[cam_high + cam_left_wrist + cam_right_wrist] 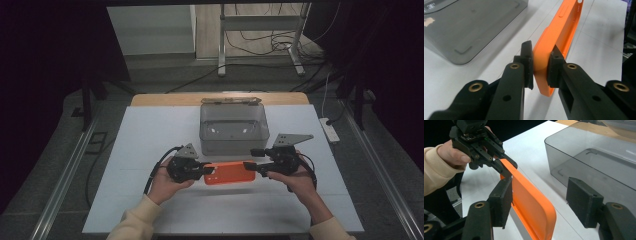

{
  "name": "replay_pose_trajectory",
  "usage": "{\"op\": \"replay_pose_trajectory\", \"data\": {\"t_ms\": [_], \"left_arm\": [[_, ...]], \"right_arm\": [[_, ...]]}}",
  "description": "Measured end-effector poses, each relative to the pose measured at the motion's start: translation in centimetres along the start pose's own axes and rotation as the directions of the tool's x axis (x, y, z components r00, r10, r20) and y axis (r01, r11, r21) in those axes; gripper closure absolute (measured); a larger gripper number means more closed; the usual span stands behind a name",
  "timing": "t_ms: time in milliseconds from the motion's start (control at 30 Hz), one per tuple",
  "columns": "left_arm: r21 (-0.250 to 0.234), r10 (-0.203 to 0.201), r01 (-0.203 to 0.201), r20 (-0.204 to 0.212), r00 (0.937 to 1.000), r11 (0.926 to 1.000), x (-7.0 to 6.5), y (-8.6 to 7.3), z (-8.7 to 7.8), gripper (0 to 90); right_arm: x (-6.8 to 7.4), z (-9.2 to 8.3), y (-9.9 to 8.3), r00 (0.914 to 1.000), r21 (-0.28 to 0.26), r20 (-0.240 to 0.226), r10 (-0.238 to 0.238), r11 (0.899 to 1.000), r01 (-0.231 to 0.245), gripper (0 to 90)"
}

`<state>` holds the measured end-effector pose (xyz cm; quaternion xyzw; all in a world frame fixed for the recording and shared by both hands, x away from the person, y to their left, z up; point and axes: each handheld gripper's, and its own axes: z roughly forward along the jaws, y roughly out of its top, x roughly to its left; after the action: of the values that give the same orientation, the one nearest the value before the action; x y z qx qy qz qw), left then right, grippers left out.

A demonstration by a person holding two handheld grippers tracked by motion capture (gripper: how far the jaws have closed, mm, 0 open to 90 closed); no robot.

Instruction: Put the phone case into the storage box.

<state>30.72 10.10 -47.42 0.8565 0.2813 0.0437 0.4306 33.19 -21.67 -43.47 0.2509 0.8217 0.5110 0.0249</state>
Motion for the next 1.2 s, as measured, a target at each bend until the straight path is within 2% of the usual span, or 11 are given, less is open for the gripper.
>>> {"op": "replay_pose_trajectory", "data": {"t_ms": [167, 400, 600, 1200], "left_arm": [[0.004, 0.0, 0.0, -0.003, 1.0, 1.0, -0.02, 0.01, 0.17, 78.7], [0.019, 0.026, -0.026, -0.004, 0.9997, 0.9995, -0.24, 0.15, 0.2, 78.7], [0.024, 0.037, -0.037, 0.0, 0.9993, 0.999, -0.41, 0.33, 0.34, 78.7], [0.029, 0.058, -0.058, -0.003, 0.9983, 0.9979, -0.69, 0.78, 0.5, 78.7]], "right_arm": [[-0.16, 0.1, -0.13, 1.0, 0.01, -0.003, 0.006, 1.0, -0.006, 36.5], [-0.16, 0.17, -0.19, 1.0, 0.026, 0.006, 0.007, 1.0, -0.008, 35.8], [0.0, 0.4, -0.26, 1.0, 0.039, -0.003, 0.005, 0.999, -0.005, 35.5], [0.47, 0.62, -0.03, 0.9999, 0.045, -0.011, -0.005, 0.999, 0.006, 35.0]]}}
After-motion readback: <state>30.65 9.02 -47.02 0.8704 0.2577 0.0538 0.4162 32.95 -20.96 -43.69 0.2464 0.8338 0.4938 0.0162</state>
